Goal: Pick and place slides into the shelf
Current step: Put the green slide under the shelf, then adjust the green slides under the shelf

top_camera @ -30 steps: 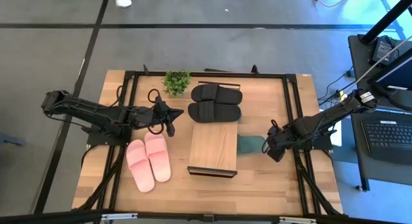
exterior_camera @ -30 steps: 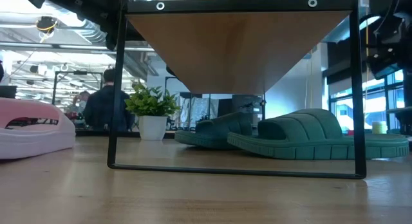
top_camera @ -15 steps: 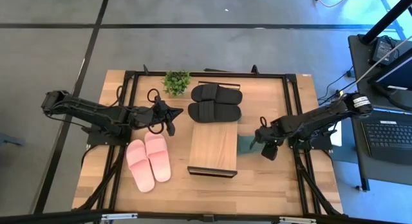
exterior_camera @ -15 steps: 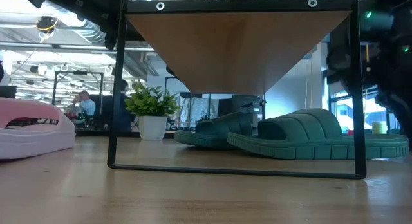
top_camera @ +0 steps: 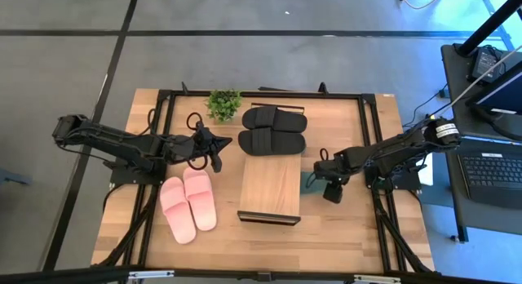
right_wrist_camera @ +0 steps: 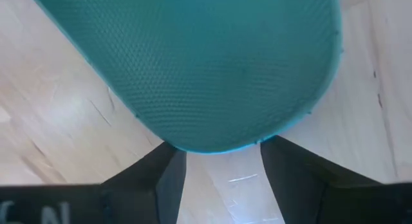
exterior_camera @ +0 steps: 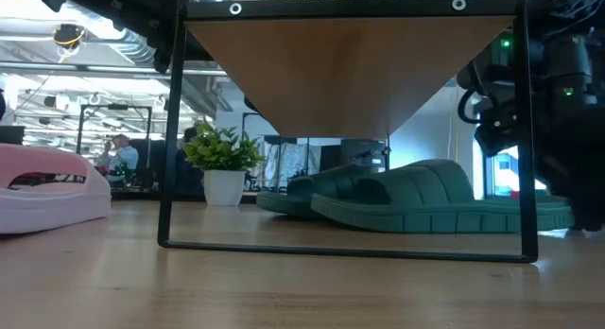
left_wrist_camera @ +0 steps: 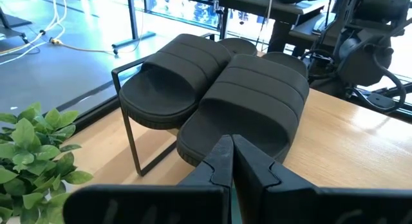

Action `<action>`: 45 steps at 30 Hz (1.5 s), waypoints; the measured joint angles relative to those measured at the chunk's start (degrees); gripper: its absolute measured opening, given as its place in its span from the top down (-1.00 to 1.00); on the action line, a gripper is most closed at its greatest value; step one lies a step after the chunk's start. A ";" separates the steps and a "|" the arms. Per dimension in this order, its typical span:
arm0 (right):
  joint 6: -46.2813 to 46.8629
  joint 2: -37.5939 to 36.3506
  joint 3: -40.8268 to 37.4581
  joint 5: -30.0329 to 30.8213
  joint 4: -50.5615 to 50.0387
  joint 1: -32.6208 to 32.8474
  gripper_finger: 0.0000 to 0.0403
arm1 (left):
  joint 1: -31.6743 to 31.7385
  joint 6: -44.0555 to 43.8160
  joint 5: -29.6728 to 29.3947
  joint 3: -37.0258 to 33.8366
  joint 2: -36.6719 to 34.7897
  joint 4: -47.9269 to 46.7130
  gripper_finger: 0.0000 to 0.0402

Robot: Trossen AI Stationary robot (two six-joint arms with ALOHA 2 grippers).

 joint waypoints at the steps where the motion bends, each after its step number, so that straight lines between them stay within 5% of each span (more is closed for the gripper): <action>1: 0.09 0.06 0.04 -0.04 0.34 0.00 0.01 | 0.00 0.00 0.00 0.00 0.00 0.02 0.98; 13: -1.92 0.56 1.55 -0.43 15.19 -0.12 0.01 | 0.00 0.00 -0.07 0.00 0.00 0.02 0.98; 30: 0.26 1.07 1.44 -2.54 18.22 -2.54 0.01 | -0.02 -0.06 -0.04 0.00 0.00 0.07 0.98; 45: 8.68 -13.90 1.45 -5.37 19.17 1.32 0.01 | -4.03 -0.04 11.73 0.00 0.00 -0.11 0.98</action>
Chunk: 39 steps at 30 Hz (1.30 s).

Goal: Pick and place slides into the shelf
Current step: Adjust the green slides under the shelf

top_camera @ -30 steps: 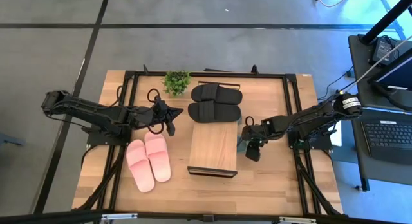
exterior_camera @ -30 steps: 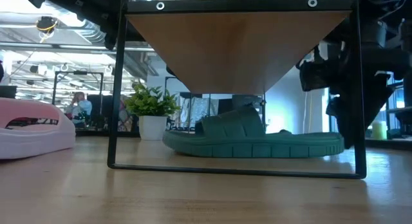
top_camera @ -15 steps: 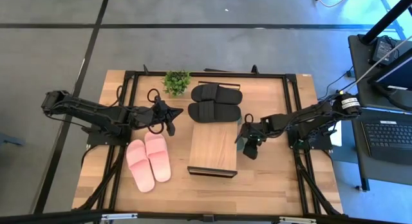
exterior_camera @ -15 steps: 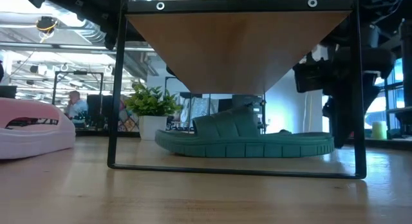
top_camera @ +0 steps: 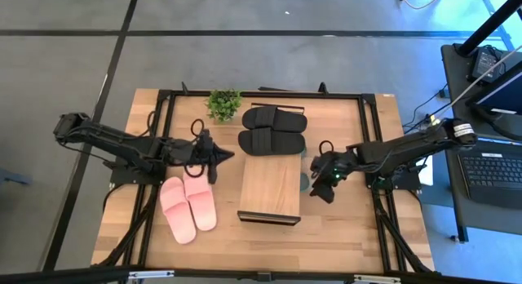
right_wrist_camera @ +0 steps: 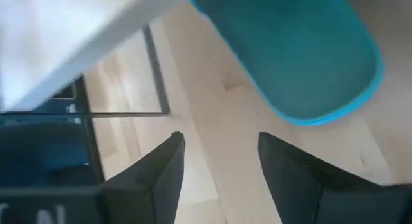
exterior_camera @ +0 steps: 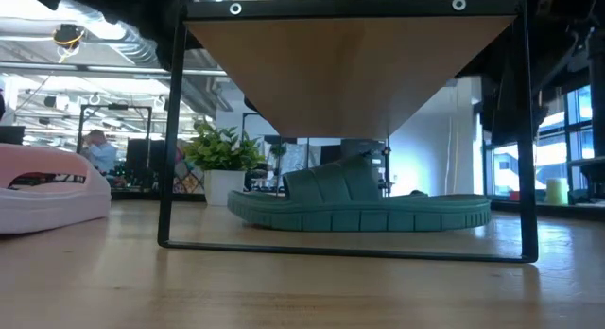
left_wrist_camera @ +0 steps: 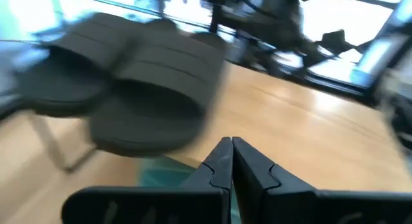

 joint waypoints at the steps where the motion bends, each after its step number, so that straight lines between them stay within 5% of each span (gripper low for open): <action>1: 0.04 -0.62 -0.01 0.65 -0.02 0.30 0.01 | -0.83 -0.08 1.94 0.04 0.00 -0.67 0.98; 13: -1.94 -2.09 -0.01 4.05 -2.28 0.65 0.01 | -11.03 -14.96 3.87 0.04 10.40 -8.64 0.98; 27: -10.81 -2.07 -2.93 12.50 -0.33 0.63 0.01 | -13.04 -15.06 -1.79 0.04 28.38 0.08 0.98; 39: -12.14 -2.07 -10.93 12.76 16.73 0.10 0.01 | -13.93 -5.44 -11.90 0.00 29.51 8.56 0.98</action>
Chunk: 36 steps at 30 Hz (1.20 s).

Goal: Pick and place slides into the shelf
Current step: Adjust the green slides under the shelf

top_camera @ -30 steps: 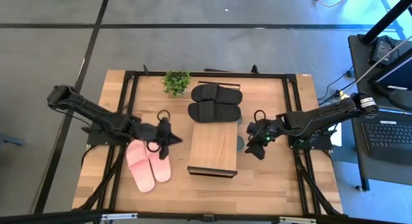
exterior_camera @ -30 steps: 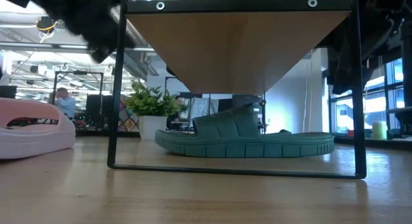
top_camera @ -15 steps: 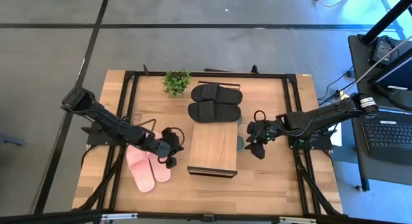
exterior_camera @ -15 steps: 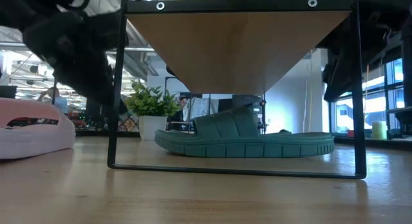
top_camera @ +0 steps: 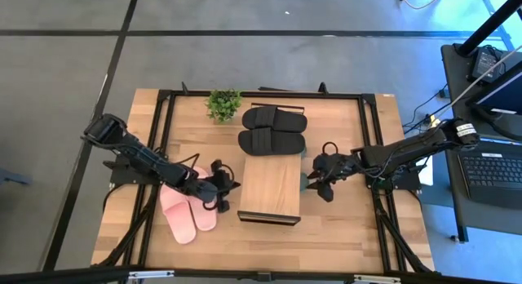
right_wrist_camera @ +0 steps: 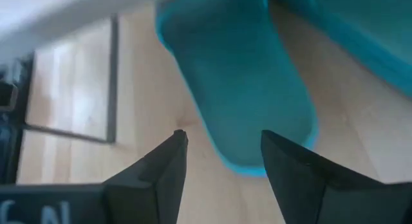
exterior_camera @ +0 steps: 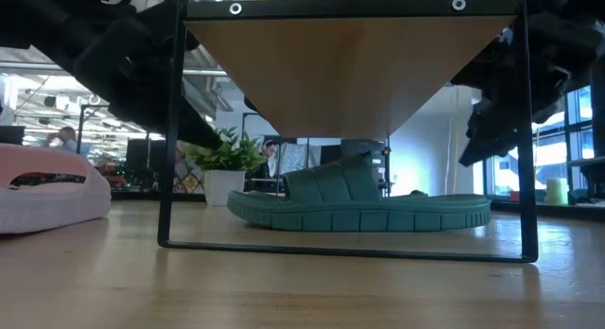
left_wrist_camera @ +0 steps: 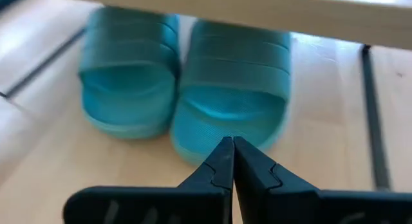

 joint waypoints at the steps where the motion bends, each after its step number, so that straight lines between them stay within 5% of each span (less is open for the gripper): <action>1: 0.03 0.00 -0.51 0.24 1.21 -0.40 0.01 | 0.10 0.53 -0.93 0.00 0.00 0.13 0.98; 24: -0.08 0.20 -3.39 0.20 7.28 -3.34 0.01 | 2.42 4.23 1.39 -0.02 10.07 14.31 0.98; 36: 0.09 8.86 -3.37 -0.81 12.69 -3.32 0.01 | 2.39 3.91 1.52 -0.02 11.02 14.05 0.98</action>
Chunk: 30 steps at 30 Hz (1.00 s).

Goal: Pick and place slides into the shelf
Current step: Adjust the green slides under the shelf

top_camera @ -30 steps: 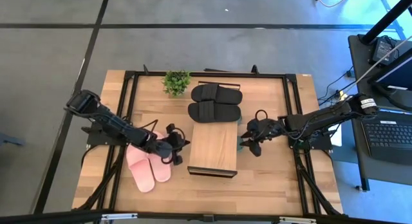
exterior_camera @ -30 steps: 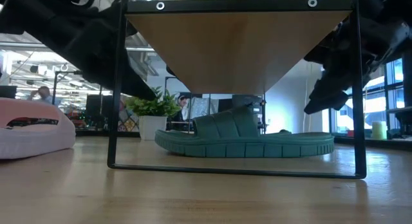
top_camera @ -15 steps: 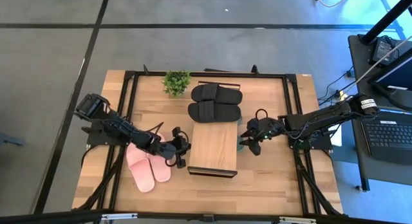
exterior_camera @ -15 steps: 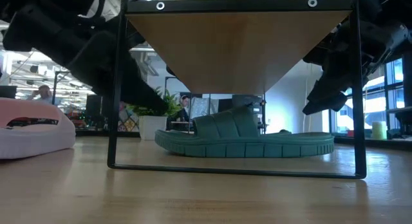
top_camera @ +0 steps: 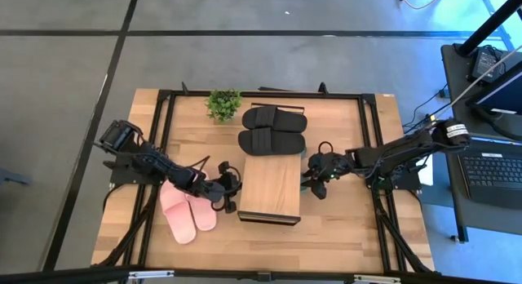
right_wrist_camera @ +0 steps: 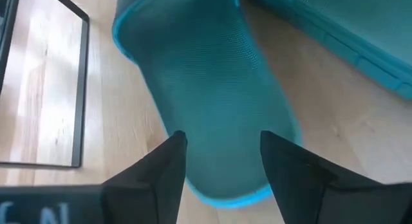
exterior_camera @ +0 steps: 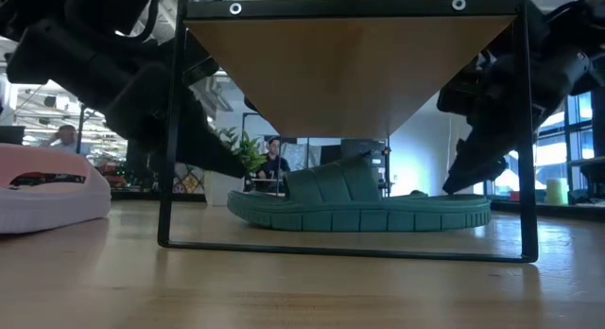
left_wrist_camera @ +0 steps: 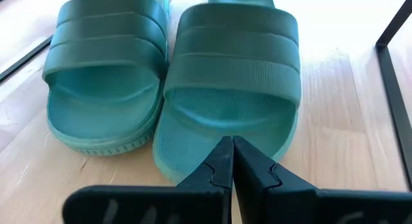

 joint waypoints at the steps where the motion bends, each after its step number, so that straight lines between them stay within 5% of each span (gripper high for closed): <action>1: 0.05 0.65 0.00 -0.02 0.88 0.00 0.01 | 0.00 -0.01 0.00 0.00 0.00 -0.27 0.98; 30: -0.10 5.77 0.17 -0.44 2.62 -3.49 0.01 | 7.54 0.09 2.50 0.09 4.39 -0.45 0.98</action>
